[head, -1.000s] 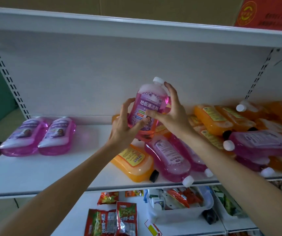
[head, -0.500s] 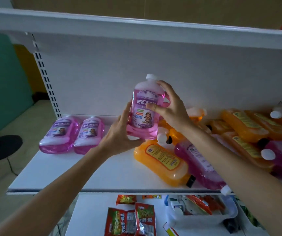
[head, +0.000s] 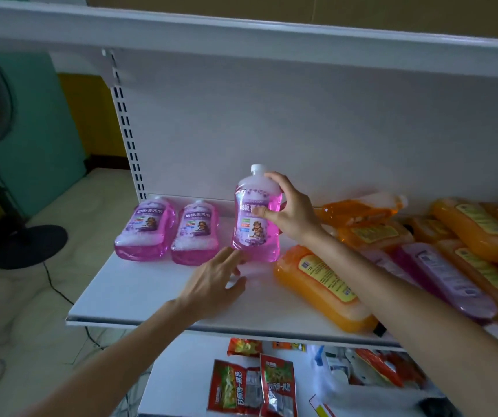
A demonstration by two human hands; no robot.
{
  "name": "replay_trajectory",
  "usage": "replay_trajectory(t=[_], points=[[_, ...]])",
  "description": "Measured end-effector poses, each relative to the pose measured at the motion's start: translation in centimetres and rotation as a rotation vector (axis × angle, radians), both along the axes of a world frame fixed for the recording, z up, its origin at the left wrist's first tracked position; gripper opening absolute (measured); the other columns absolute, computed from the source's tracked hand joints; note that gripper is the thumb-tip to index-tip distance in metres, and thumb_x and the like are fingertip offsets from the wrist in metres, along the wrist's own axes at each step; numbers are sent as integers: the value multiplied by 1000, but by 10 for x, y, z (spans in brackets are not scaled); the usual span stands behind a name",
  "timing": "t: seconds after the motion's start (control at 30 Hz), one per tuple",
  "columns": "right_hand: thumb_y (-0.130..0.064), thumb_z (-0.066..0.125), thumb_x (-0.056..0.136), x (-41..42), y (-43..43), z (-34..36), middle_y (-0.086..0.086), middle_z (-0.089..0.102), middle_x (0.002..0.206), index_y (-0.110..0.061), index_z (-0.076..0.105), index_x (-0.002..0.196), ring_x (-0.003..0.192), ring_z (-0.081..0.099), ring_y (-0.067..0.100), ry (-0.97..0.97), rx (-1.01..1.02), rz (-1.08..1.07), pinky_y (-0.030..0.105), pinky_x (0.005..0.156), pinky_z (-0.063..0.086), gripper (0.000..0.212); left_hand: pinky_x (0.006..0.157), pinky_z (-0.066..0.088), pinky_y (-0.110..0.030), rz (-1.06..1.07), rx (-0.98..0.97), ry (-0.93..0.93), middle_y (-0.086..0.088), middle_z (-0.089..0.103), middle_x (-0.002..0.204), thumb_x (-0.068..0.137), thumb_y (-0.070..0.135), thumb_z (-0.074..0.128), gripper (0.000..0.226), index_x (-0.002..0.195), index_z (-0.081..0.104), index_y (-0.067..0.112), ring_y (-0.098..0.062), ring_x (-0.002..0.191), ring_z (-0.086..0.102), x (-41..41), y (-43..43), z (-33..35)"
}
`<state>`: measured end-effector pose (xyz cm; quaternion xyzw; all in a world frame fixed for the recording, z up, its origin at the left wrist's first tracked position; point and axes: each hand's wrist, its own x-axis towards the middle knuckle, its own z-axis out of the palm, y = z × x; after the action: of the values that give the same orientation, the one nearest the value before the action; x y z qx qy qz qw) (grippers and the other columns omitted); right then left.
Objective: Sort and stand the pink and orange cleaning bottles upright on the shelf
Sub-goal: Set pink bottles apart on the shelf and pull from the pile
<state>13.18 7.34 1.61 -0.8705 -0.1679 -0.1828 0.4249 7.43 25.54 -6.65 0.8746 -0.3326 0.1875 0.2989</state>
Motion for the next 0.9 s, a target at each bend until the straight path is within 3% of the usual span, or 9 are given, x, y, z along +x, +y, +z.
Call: replay_trajectory(t=[0.1, 0.2, 0.33, 0.43, 0.57, 0.73, 0.9], points=[[-26, 74, 78, 2, 10, -8, 4, 55, 124, -15, 41, 134, 103, 55, 12, 30, -4, 0, -3, 62, 41, 65, 52, 54, -24, -46, 18, -3, -5, 63, 98, 78, 15, 56, 30, 107, 58, 10, -3, 66, 55, -1, -2, -1], [-26, 73, 79, 8, 15, -7, 7, 54, 127, -17, 38, 137, 102, 55, 13, 77, -19, -14, 0, 61, 43, 68, 52, 54, -25, -77, 30, -5, -4, 63, 100, 78, 14, 56, 31, 109, 58, 9, -5, 67, 56, 1, -4, -2], [-28, 74, 78, 19, 15, -2, 8, 50, 137, -17, 32, 145, 117, 53, 21, 233, -61, -74, 21, 82, 46, 79, 51, 54, -30, -106, 24, -7, -6, 60, 103, 77, 10, 56, 36, 112, 51, 13, -10, 65, 57, 4, -6, -4], [-31, 72, 81, 26, 16, -3, 9, 48, 138, -16, 29, 146, 119, 51, 23, 297, -109, -123, 23, 85, 44, 80, 53, 54, -31, -98, -6, 9, -5, 58, 104, 77, 10, 56, 37, 113, 50, 15, -12, 67, 57, 5, -4, -6], [-36, 59, 90, 22, 26, -22, 10, 40, 146, -12, 20, 148, 129, 43, 25, 385, -176, -159, 28, 100, 37, 73, 52, 54, -32, -63, 7, -6, 1, 56, 102, 79, 15, 52, 31, 110, 53, 19, -10, 69, 59, 8, -1, -6], [-27, 44, 98, 6, 40, -35, 12, 35, 148, -9, 38, 141, 132, 39, 26, 337, -365, -94, 28, 103, 32, 46, 41, 50, -28, -45, 22, -78, 1, 58, 92, 77, 25, 41, 30, 106, 51, 23, -11, 61, 59, 3, -10, 0], [-17, 55, 91, -5, 32, -8, 12, 45, 140, -6, 54, 128, 128, 41, 25, 149, -413, -52, 25, 104, 29, 39, 42, 52, -31, -49, 11, -83, -1, 59, 93, 79, 28, 40, 26, 103, 47, 21, -12, 63, 59, 4, -16, 4]])
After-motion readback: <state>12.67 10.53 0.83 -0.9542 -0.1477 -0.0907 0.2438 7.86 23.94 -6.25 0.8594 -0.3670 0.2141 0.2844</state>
